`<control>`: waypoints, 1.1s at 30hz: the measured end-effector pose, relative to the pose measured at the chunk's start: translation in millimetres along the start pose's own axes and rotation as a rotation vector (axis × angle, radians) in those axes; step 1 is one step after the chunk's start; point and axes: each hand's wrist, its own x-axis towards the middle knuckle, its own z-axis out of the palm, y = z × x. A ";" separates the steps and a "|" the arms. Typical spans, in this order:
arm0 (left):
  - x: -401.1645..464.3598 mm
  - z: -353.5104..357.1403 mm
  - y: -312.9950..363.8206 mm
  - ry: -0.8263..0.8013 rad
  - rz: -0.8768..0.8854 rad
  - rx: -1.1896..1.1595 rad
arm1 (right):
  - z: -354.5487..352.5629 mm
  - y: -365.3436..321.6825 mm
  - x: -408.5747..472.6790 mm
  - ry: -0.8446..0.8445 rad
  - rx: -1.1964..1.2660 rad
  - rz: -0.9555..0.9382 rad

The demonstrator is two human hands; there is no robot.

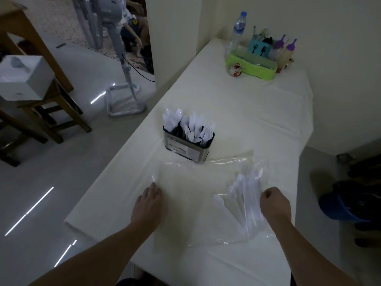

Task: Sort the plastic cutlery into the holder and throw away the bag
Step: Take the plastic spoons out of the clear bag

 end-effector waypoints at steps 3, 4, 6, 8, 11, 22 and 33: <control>-0.6 -3.3 -3.2 -0.003 0.055 0.052 | -8.7 -8.7 -18.6 0.018 0.040 -0.014; -0.9 -4.5 -3.5 -0.018 0.077 0.057 | -11.4 -10.6 -23.2 0.027 0.053 -0.017; -1.7 -6.4 -4.4 -0.068 0.096 0.075 | -19.9 -16.5 -33.7 0.045 0.081 -0.014; -3.7 -9.5 -4.6 -0.121 0.091 0.104 | -27.4 -20.0 -42.5 0.045 0.070 -0.049; -4.4 -10.5 -4.5 -0.160 0.100 0.135 | -39.4 -28.2 -55.1 0.020 0.017 -0.106; -7.9 -12.5 -6.6 -0.124 0.153 0.164 | -67.3 -89.9 -104.9 -0.009 -0.078 -0.290; -16.0 -15.7 -20.0 -0.133 0.179 0.066 | -98.2 -127.7 -139.8 0.019 -0.114 -0.407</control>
